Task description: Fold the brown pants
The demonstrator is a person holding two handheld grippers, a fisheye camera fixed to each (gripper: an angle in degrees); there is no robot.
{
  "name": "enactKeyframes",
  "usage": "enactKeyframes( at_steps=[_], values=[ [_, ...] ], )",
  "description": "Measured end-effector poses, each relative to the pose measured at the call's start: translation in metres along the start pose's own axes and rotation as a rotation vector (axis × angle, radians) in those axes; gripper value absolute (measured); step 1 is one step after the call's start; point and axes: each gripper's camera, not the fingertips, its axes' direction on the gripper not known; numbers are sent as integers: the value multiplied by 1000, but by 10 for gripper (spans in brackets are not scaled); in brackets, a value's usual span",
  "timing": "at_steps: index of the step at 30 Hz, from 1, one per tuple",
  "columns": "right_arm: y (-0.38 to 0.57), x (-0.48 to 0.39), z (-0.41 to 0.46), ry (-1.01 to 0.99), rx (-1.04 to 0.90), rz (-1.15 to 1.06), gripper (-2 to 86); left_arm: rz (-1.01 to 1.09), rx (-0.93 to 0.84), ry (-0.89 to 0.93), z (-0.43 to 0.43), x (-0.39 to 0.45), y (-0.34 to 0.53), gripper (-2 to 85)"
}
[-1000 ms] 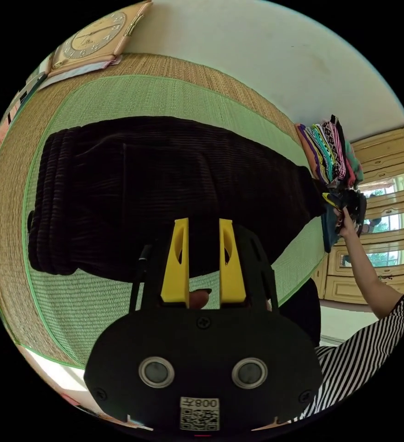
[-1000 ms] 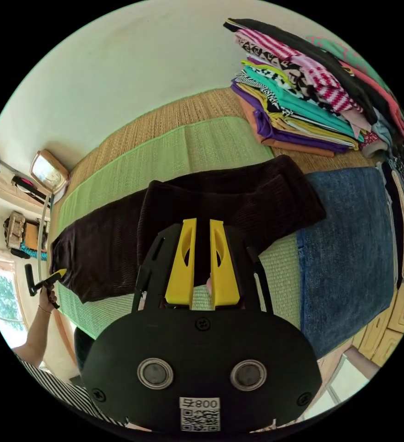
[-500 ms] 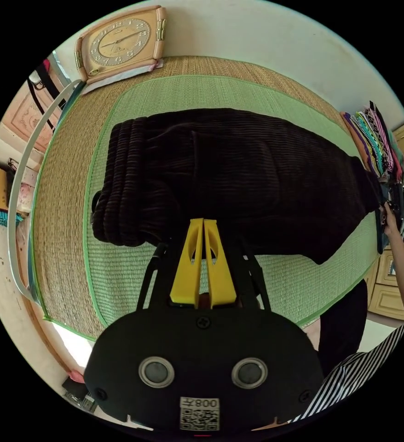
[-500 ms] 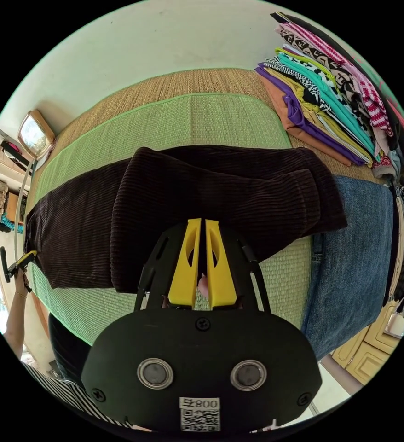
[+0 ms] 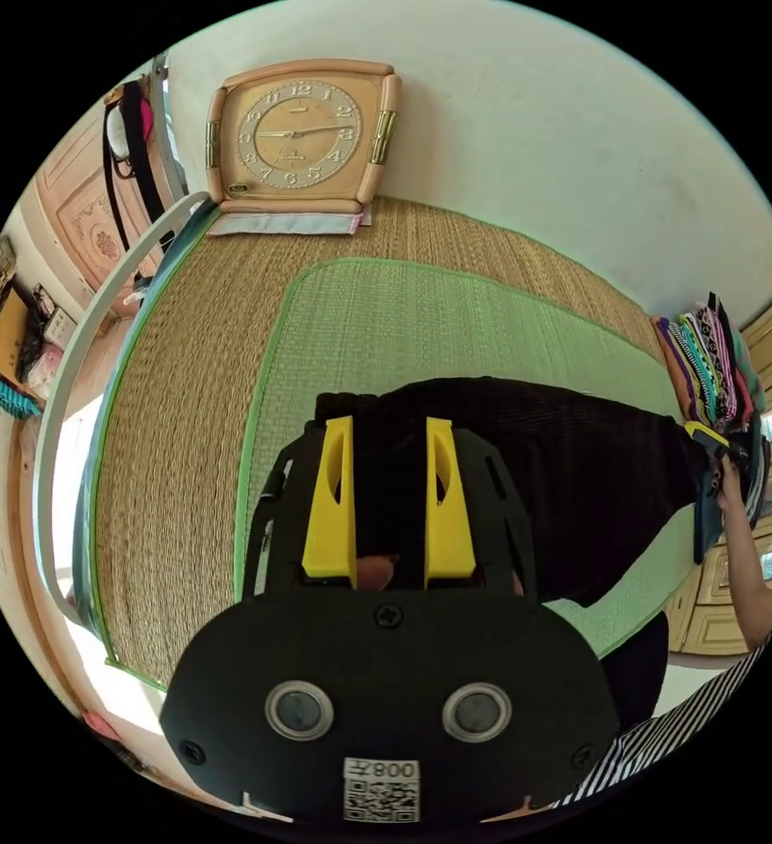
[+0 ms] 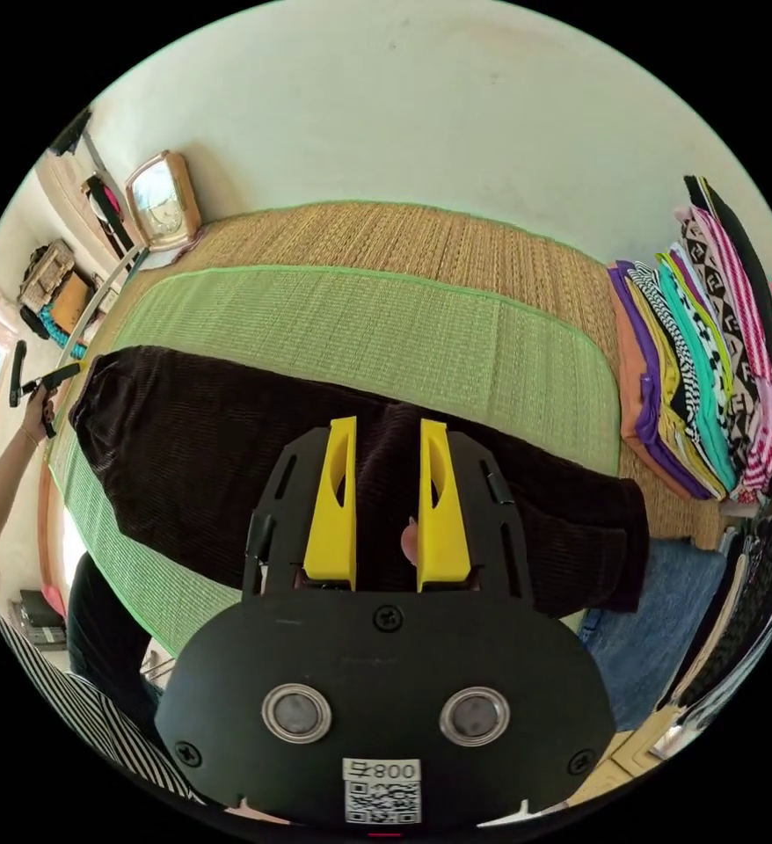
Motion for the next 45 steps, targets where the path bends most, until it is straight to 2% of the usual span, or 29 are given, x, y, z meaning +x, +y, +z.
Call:
enactKeyframes(
  at_steps=[6, 9, 10, 13, 14, 18, 20, 22, 26, 33, 42, 44, 45],
  values=[
    [-25, -15, 48, 18, -163, -3, 90, -120, -52, 80, 15, -16, -15, 101],
    [-29, -27, 58, 136, -207, -31, 26, -93, -51, 64, 5, -11, -17, 79],
    [-30, -31, 60, 146, -225, -52, 12, -79, -18, 57, -3, -7, -16, 47],
    [-31, -34, 60, 140, -231, -45, 3, -42, -10, 145, -11, 1, -16, 19],
    [-31, -32, 57, 125, -212, -24, 5, -23, -5, 110, -15, 7, -15, 17],
    [-25, -38, 39, 153, -101, -50, 33, -25, 43, 51, -27, 14, -11, 46],
    [-24, -43, 37, 211, -86, -98, 72, -28, 7, 42, -25, 13, -14, 111],
    [-24, -41, 43, 236, -99, -98, 74, -47, -17, 23, -21, 10, -14, 123],
    [-23, -23, 77, 197, -208, -30, 72, -83, -82, 47, -11, 4, -13, 119],
    [-8, -9, 76, 141, -195, -27, 37, -2, -68, 12, -36, 17, -2, 99],
    [71, 26, -43, -127, 143, -9, 23, 10, 197, 209, -126, 5, 71, 83],
    [118, 34, -79, -206, 232, 3, 22, -58, 346, 269, -162, -13, 119, 41],
    [131, 36, -87, -234, 250, 7, 22, -64, 363, 299, -169, -18, 130, 25]
  ],
)
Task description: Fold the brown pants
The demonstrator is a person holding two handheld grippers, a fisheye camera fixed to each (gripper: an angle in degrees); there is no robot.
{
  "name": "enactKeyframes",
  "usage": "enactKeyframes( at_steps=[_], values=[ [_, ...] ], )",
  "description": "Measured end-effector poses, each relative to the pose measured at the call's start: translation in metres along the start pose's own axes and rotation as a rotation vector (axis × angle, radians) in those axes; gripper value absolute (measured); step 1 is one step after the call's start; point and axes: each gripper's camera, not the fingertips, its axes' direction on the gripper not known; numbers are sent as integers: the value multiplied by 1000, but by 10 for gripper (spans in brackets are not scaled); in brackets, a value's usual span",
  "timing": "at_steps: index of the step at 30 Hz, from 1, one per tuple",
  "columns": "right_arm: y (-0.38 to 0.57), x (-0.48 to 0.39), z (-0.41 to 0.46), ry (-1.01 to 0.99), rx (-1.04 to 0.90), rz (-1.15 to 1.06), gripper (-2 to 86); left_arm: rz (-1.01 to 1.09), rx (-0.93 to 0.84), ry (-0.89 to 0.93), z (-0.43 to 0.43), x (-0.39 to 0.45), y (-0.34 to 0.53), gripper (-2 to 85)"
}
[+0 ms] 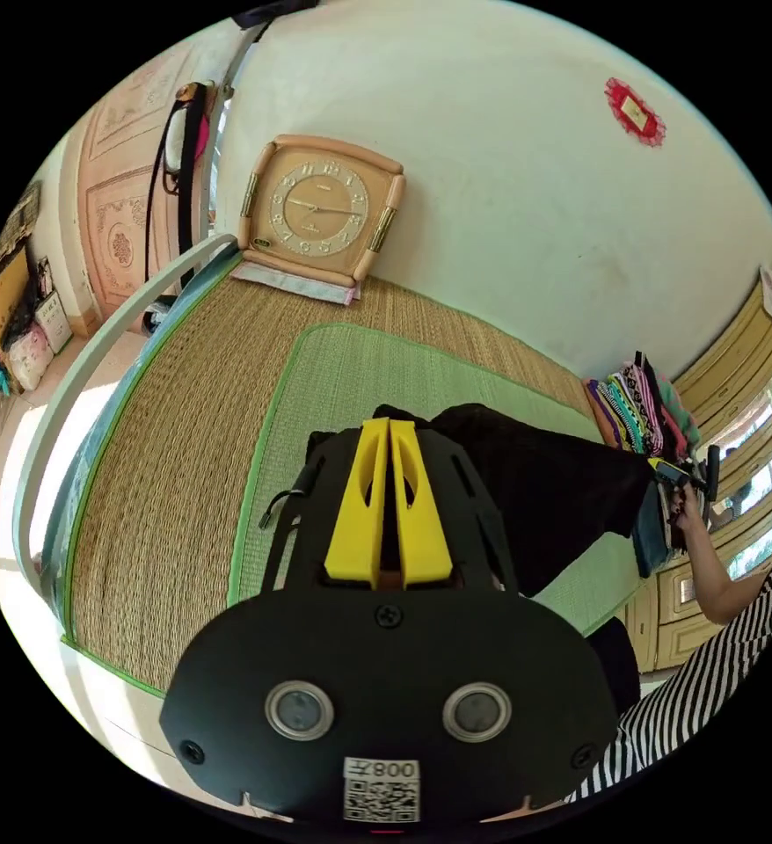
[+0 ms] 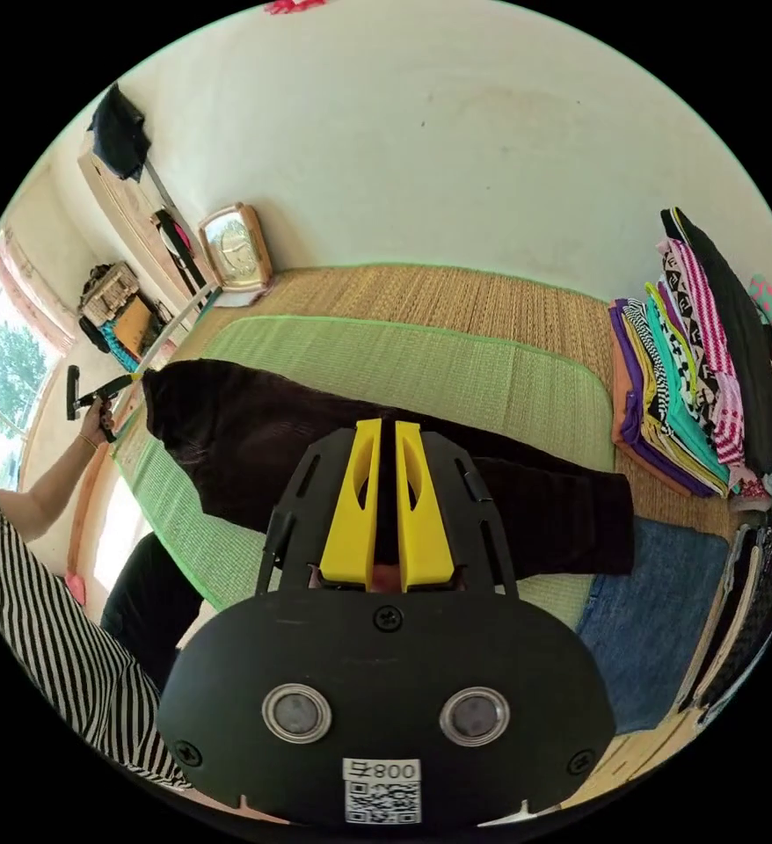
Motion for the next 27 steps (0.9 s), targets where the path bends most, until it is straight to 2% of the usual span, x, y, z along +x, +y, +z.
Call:
enactKeyframes(
  at_steps=[4, 6, 10, 16, 19, 25, 27],
  values=[
    [86, -5, -39, -119, 24, 76, 20, -22, -31, -2, -44, -10, 65, 18],
    [117, -1, -34, -148, -18, 134, 20, -64, -90, 15, -36, -16, 86, 31],
    [141, 12, -16, -167, -49, 214, 20, -101, -173, 167, 17, -6, 82, 93],
    [146, 19, -12, -133, -81, 196, 21, 53, -326, 98, 104, 54, 11, 123],
    [154, 27, -4, -147, -100, 213, 21, 180, -404, -53, 143, 81, -11, 121],
    [167, 43, 18, -171, -149, 245, 22, 549, -618, -289, 209, 121, -6, 108],
    [168, 47, 24, -180, -154, 248, 22, 620, -676, -296, 221, 124, 0, 94]
  ],
)
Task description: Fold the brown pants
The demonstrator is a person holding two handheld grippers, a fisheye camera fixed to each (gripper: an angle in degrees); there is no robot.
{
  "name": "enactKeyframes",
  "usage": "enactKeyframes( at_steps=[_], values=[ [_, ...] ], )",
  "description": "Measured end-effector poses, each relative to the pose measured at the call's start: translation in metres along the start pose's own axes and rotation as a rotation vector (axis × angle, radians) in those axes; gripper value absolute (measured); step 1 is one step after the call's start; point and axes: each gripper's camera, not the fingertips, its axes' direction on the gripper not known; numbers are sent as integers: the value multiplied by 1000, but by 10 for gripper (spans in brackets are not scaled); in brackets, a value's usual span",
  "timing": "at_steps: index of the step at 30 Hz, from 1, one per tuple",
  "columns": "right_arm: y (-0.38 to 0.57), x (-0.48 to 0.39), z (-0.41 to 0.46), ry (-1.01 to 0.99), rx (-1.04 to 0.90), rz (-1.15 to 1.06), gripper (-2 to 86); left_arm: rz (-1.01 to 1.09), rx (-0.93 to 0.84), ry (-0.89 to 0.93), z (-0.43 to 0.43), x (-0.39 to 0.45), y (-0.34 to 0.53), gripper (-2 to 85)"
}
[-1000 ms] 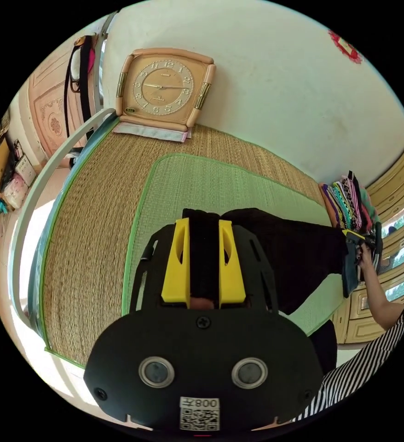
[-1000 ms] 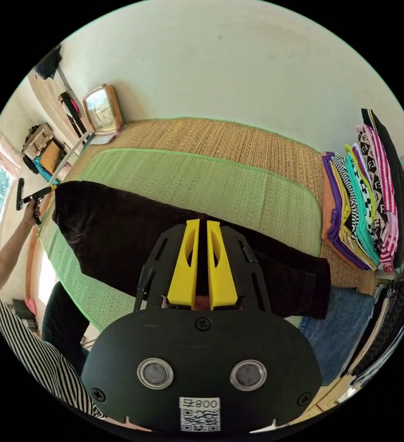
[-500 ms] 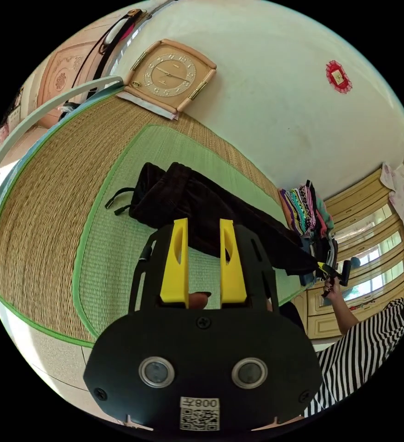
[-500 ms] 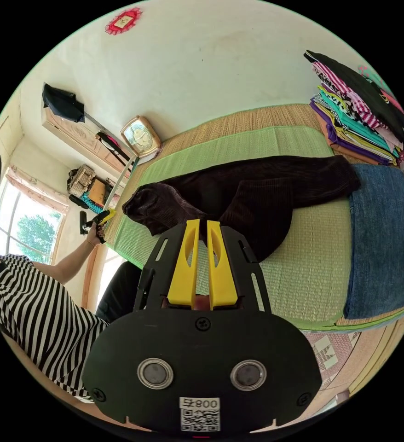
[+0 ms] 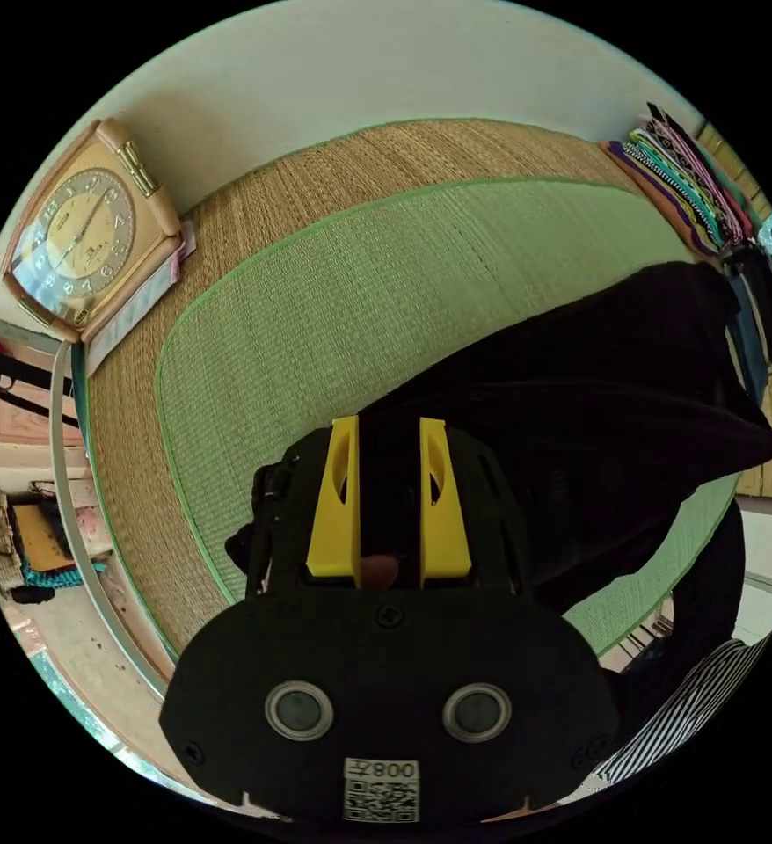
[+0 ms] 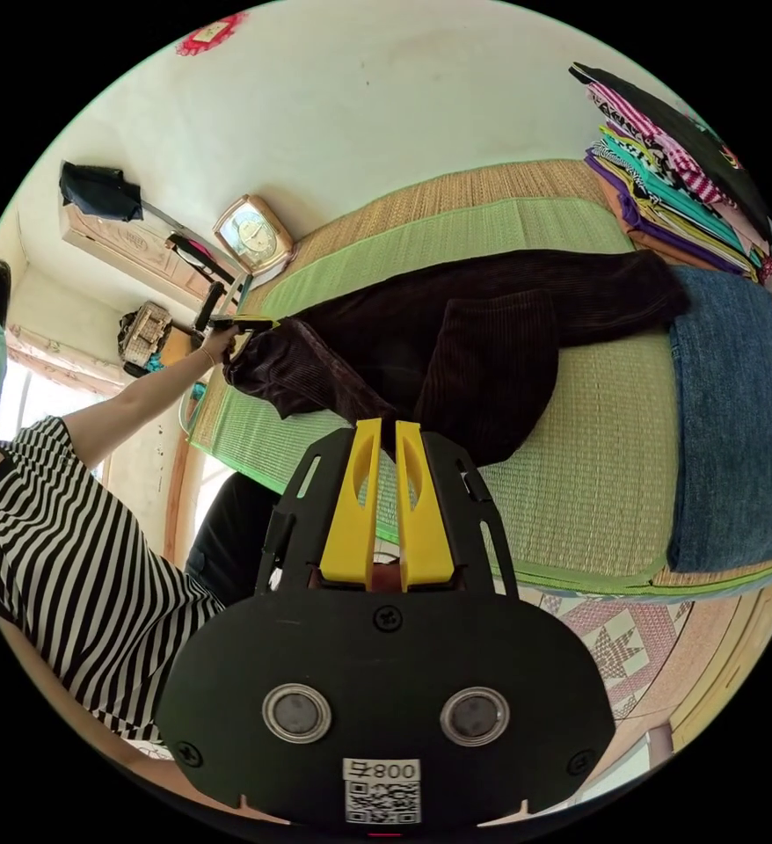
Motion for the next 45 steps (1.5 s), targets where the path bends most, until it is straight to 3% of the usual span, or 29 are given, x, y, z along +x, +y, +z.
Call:
enactKeyframes(
  at_steps=[6, 9, 16, 19, 24, 28, 33, 38, 45],
  values=[
    [-8, 12, 13, -9, 1, 2, 22, 22, 15, 39, -7, -7, 20, 29],
    [-12, 11, 13, -7, 21, -14, 22, -15, 136, 60, -39, -16, 60, 21],
    [-3, 6, 22, -1, 11, -39, 26, -177, 414, 161, -129, -30, 265, 21],
    [10, 12, 43, -36, -38, -4, 31, -283, 372, 235, -120, -30, 351, 28],
    [36, 28, 93, -46, -205, 96, 45, -482, 153, 385, -50, -35, 441, 58],
    [38, 21, 95, -59, -186, 118, 52, -675, 248, 494, -40, -62, 505, 81],
    [-48, -49, 121, -76, -79, -120, 51, -818, 384, 635, -23, -111, 540, 123],
    [-189, -202, 233, -15, -87, -576, 81, -898, 401, 815, 19, -141, 560, 139],
    [-297, -348, 399, 76, -218, -854, 107, -952, 463, 893, 44, -171, 585, 133]
  ],
)
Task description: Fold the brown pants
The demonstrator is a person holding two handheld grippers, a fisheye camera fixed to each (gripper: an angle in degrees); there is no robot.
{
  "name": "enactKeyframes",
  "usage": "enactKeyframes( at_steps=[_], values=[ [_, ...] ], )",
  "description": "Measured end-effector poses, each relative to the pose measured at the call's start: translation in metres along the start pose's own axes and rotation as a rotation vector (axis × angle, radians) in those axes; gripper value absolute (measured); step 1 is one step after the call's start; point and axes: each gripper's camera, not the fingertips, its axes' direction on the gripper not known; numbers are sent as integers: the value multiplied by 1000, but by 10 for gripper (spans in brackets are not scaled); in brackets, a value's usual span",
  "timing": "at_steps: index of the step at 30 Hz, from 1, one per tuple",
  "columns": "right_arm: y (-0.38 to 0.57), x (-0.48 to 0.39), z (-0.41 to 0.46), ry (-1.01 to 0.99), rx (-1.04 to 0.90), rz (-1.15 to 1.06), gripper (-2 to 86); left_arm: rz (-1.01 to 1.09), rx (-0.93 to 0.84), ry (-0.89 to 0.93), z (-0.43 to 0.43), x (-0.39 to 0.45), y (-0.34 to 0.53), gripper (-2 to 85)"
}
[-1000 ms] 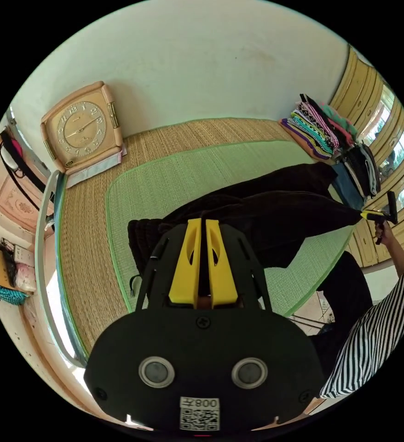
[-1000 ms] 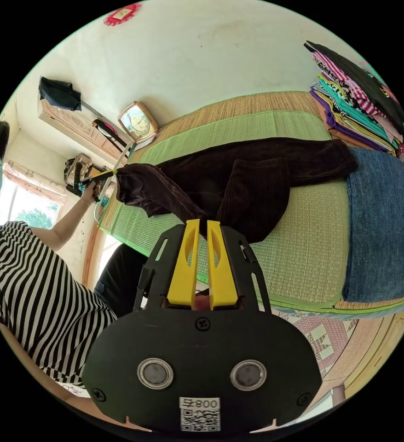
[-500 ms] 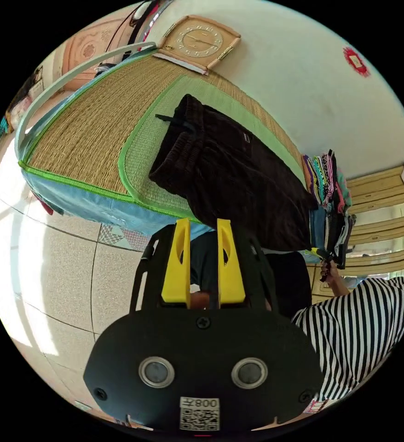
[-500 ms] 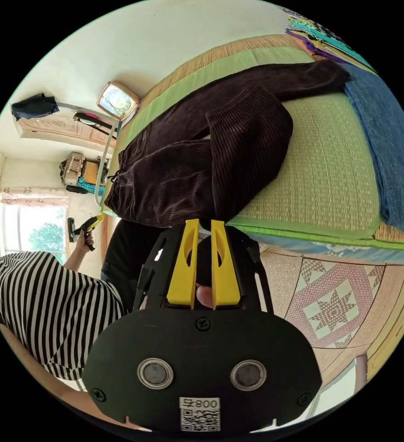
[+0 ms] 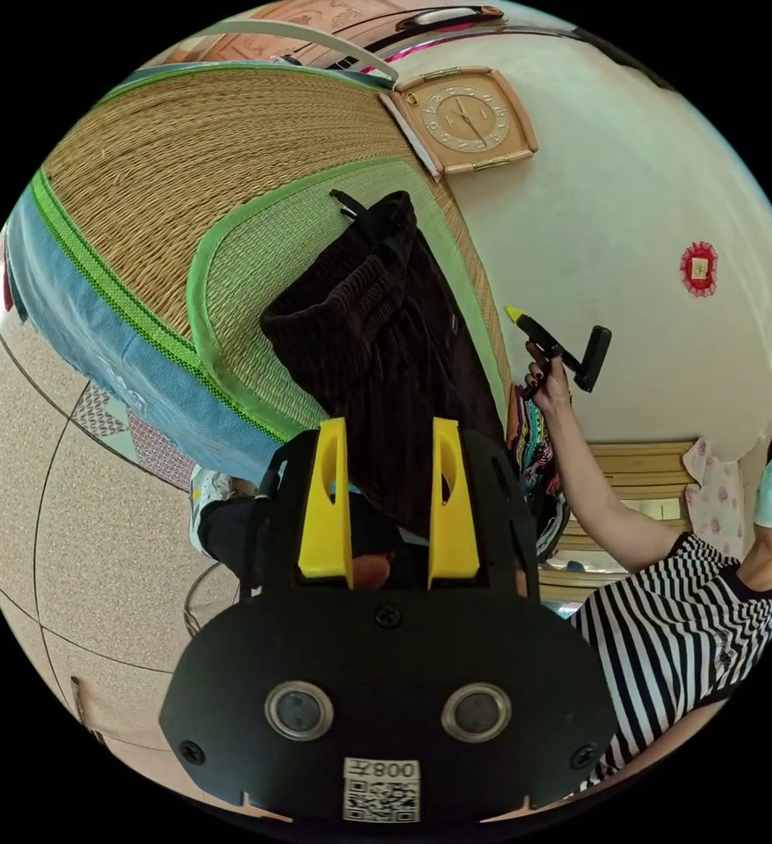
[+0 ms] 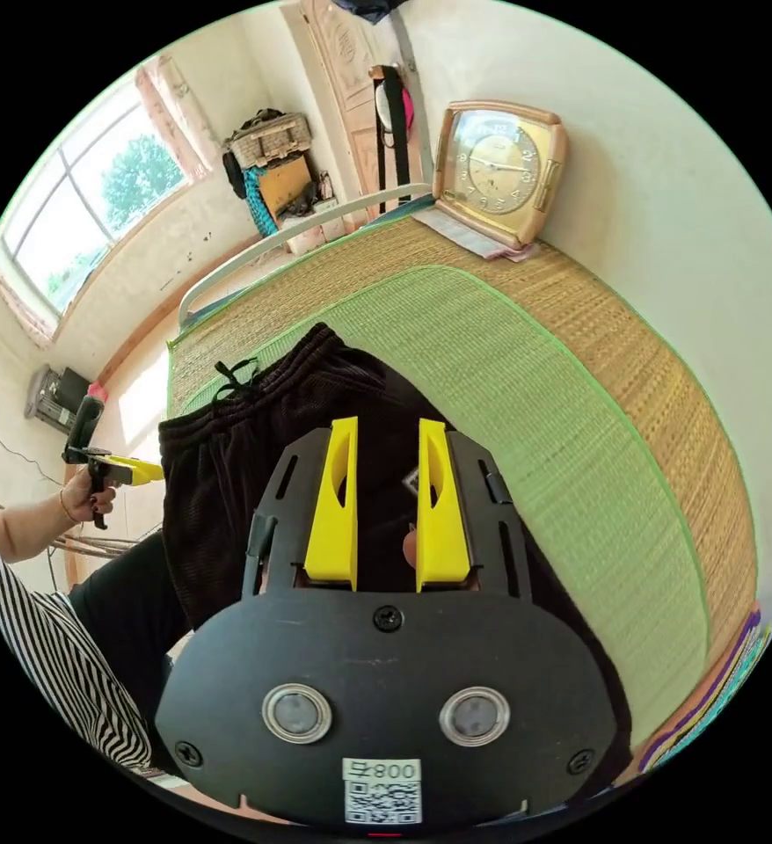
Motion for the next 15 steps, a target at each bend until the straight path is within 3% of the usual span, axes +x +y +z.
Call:
enactKeyframes(
  at_steps=[7, 15],
  values=[
    [-98, -33, 120, 90, -249, -138, 92, 0, 21, -20, -15, -34, -8, 74],
    [-110, -63, 111, 131, -197, -154, 12, 80, 52, 42, -30, -50, -15, 30]
  ],
)
